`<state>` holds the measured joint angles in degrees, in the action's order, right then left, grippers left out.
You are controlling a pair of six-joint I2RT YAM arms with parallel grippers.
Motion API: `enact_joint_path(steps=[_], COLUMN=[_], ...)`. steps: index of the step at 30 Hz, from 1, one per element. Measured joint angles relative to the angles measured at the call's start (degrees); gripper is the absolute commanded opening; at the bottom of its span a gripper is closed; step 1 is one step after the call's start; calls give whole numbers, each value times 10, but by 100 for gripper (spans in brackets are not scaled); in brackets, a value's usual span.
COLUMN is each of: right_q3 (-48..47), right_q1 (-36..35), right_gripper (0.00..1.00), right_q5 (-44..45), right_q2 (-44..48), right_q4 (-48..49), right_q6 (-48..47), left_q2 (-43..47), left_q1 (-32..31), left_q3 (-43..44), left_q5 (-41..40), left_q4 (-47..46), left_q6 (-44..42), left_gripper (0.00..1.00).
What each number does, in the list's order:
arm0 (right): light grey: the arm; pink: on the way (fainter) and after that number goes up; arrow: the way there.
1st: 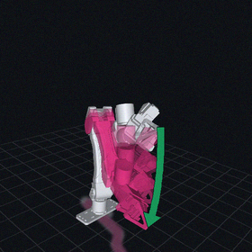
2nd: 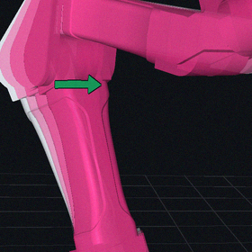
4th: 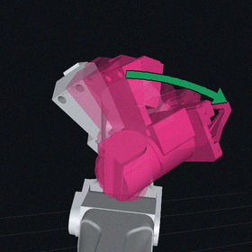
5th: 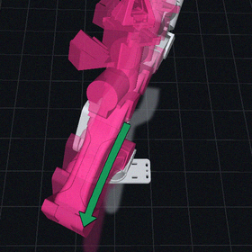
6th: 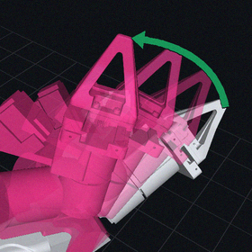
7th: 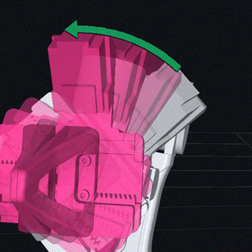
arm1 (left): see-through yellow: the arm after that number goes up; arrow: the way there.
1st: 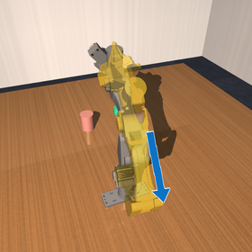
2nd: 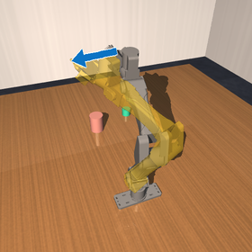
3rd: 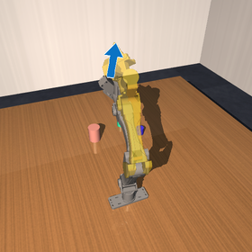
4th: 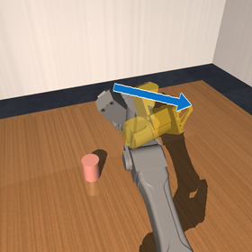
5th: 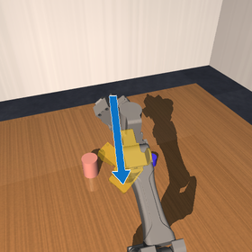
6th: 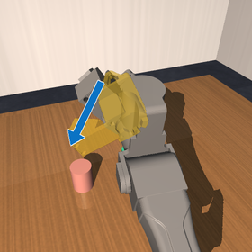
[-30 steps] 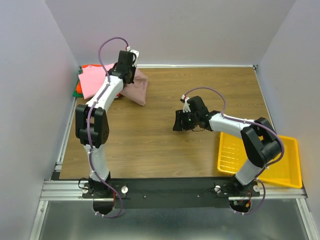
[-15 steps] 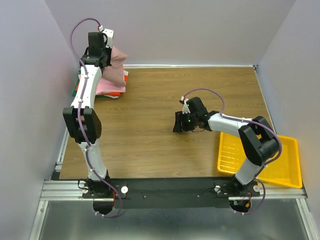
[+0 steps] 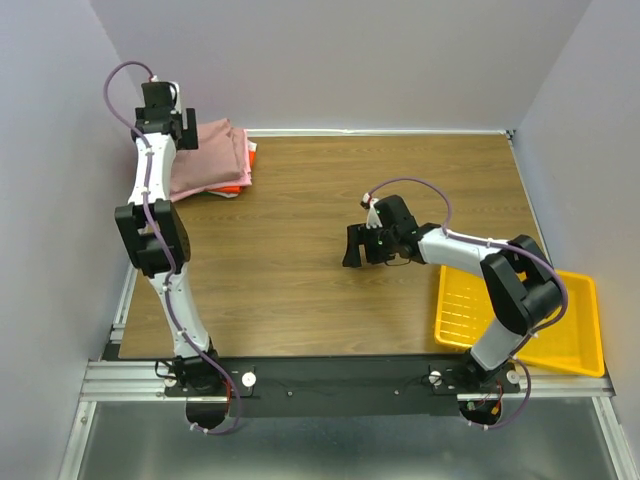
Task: Fold and stack the t-shirts
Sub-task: Neatly place the folded tshirt to the corner, then reset both grippers
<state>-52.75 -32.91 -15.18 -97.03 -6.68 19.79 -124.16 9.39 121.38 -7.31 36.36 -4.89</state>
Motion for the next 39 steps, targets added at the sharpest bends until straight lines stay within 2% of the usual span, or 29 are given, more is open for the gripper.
enact_joint_path(steps=[4, 10, 15, 18, 23, 26, 30, 39], right_q3=[3, 10, 23, 36, 85, 113, 141, 201], right_q1=[0, 0, 0, 0, 0, 0, 0, 0], right_gripper=[87, 87, 87, 87, 87, 87, 87, 87], right_q5=[0, 17, 58, 99, 187, 242, 315, 408], right_q2=[13, 41, 94, 134, 219, 274, 347, 424], right_q4=[0, 0, 1, 2, 10, 15, 32, 46], right_q6=[-1, -1, -1, -1, 3, 7, 8, 16], left_q2=[21, 214, 454, 564, 715, 761, 769, 801], left_q1=[4, -51, -177, -253, -393, -464, -498, -503], left_q3=[-12, -227, -476, -609, -822, -897, -928, -930], left_q5=[-66, -141, -158, -160, -170, -192, -219, -245], left_q4=[-6, -91, -235, -313, -418, -455, -474, -491], left_q6=[42, 109, 166, 205, 268, 298, 315, 305], left_gripper=[98, 98, 98, 98, 98, 98, 98, 98])
